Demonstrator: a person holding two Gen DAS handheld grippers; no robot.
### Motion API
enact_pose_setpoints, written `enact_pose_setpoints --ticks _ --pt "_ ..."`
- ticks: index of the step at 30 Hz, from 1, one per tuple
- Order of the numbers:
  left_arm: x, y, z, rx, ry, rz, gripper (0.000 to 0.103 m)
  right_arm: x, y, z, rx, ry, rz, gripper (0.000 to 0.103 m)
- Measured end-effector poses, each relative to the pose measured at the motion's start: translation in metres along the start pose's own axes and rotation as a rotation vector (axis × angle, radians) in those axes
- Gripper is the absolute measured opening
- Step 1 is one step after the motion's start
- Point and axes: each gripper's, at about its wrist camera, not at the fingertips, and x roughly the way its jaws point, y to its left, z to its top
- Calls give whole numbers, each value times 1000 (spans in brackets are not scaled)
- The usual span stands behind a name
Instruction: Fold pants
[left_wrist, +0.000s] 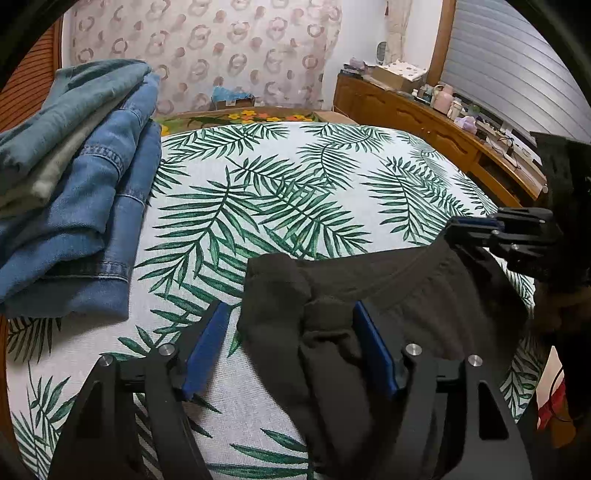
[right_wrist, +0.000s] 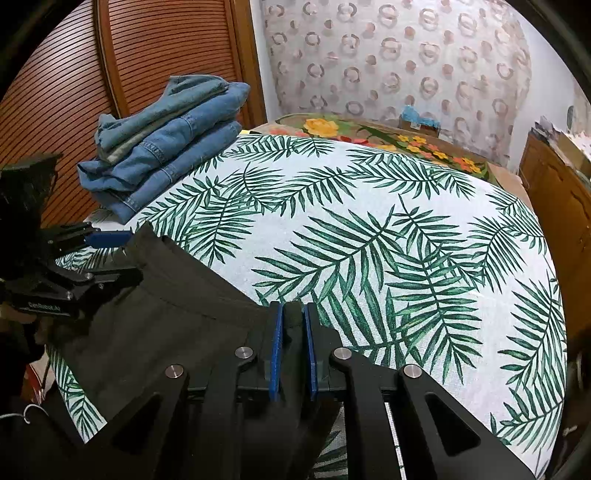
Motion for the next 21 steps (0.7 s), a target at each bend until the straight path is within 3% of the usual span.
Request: enact_pose_setpoints --ticks 2,6,21 --pt "0 0 0 0 -3 0 72 -4 -1 0 5 -4 -22 22" --pt "0 -1 -2 4 -7 3 72 -12 -6 -5 35 -3 -41 47" --pt "0 -1 -2 4 -8 3 72 -31 -7 -34 106 22 -45 52"
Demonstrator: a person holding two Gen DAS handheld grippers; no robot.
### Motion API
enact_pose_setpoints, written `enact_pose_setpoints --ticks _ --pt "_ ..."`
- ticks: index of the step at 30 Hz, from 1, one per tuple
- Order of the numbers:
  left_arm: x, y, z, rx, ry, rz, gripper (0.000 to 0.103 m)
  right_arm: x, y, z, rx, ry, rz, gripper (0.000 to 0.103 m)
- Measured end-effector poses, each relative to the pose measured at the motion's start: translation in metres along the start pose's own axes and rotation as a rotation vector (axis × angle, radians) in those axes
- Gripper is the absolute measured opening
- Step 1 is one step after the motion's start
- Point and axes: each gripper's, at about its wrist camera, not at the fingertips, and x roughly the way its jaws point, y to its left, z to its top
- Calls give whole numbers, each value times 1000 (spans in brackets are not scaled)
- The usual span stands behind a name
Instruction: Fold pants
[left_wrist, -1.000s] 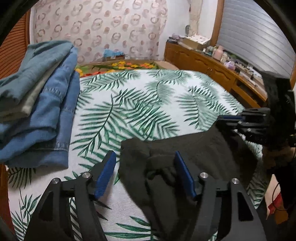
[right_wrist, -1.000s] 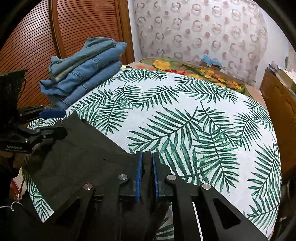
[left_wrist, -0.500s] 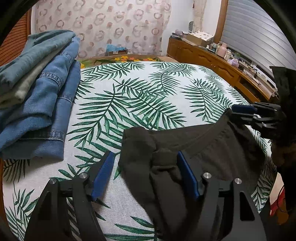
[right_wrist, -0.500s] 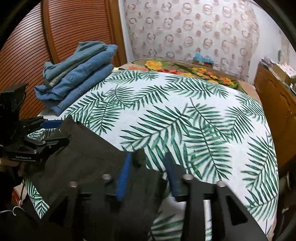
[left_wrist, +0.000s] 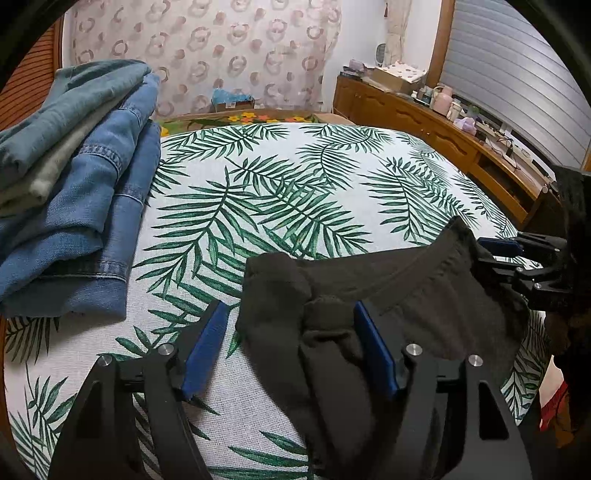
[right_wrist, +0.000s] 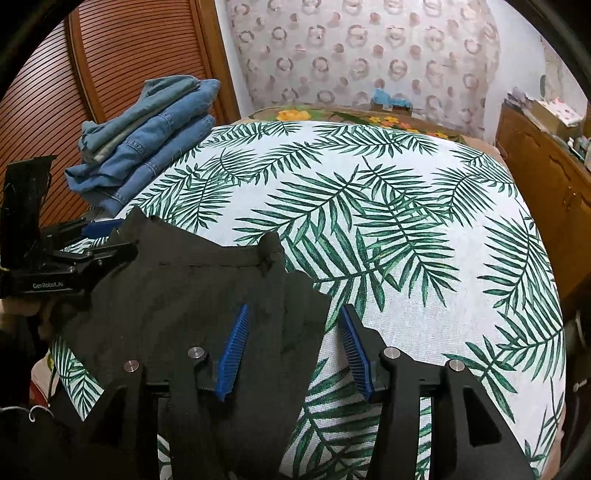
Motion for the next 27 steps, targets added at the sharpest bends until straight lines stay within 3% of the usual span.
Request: enact_pose_setpoints --ticks 8,18,21,27 --pt "0 -1 0 4 5 7 76 7 14 1 -60 -5 -3 52" --pt "0 -1 0 0 7 -9 76 8 12 -2 -47 -19 38 26" --pt "-1 1 1 -11 8 -34 69 9 10 -1 -32 -19 59 22" --pt "-4 -5 0 7 11 -85 39 8 10 0 -25 -20 64 20"
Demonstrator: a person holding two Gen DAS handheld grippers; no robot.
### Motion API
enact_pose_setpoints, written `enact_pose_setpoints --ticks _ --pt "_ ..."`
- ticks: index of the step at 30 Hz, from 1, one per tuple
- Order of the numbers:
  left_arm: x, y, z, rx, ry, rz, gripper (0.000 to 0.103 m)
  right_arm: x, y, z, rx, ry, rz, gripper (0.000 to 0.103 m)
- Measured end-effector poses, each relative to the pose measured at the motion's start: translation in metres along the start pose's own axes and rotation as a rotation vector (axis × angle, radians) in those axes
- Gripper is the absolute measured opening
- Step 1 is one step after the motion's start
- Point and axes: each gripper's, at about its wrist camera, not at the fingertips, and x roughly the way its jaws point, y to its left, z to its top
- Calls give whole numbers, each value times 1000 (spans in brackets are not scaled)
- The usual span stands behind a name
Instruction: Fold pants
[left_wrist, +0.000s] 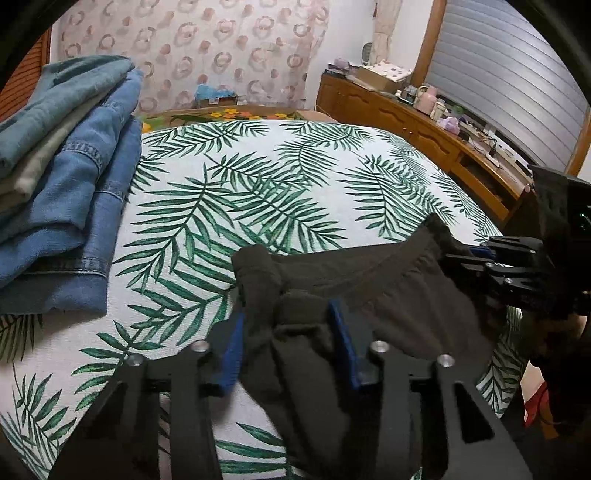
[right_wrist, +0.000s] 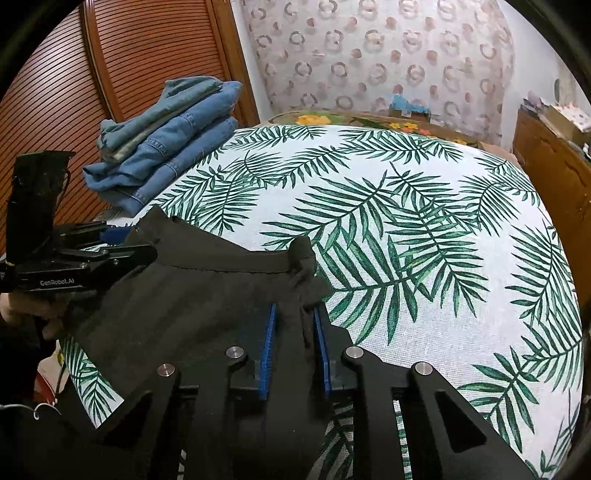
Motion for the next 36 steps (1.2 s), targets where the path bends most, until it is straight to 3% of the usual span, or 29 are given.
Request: enact_pose_setpoints --ticks 6,15,36 --pt "-9 -3 -2 -4 -36 -25 23 -1 3 -1 -10 -5 -5 13" --pt "-34 -11 -5 -3 -104 -53 21 -16 12 -4 -27 -51 -13 10" --pt "-118 -54 -10 85 -295 -45 17 -104 42 -22 -106 -224 -43 9"
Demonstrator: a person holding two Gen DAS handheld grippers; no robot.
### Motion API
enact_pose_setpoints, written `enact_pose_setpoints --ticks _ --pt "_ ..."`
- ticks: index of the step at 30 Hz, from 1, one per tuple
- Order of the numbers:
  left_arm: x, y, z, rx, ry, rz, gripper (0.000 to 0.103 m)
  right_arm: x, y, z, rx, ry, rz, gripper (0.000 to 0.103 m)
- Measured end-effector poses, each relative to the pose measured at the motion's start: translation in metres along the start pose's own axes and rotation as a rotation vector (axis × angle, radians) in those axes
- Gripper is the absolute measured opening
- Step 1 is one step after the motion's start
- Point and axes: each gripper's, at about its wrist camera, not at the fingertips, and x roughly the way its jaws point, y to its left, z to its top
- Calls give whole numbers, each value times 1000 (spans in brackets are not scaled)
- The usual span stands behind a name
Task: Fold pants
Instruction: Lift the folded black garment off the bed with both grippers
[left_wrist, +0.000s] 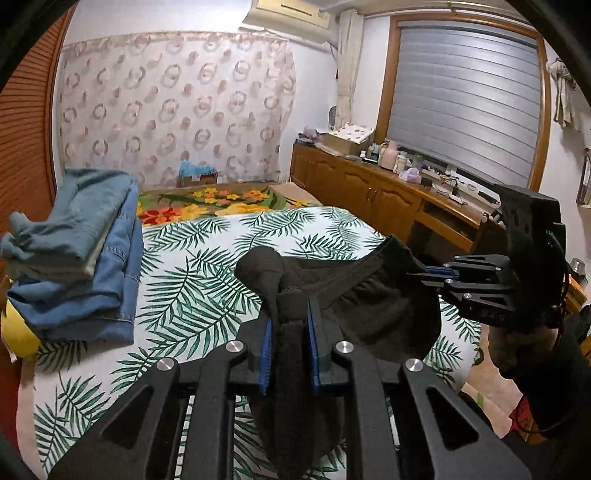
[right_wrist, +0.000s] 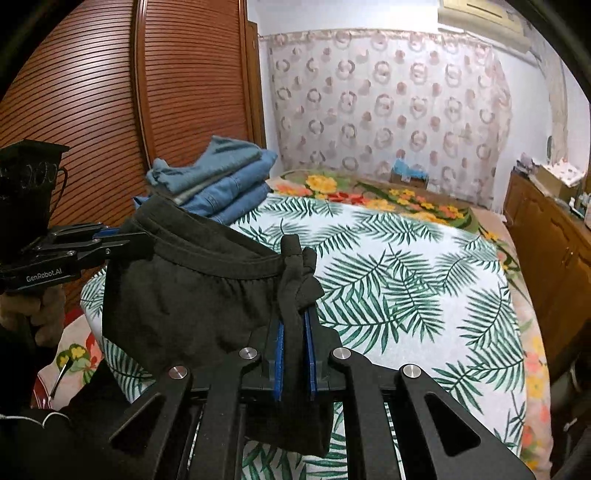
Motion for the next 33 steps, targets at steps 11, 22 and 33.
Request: enact_pose_setpoints --ticks 11,22,33 --pt "-27 -1 9 17 -61 26 17 -23 11 10 -31 -49 2 9" --pt "-26 28 10 -24 -78 78 16 5 20 32 -105 -50 26 9" --pt "-8 57 18 -67 -91 105 13 41 16 57 -167 -72 44 9"
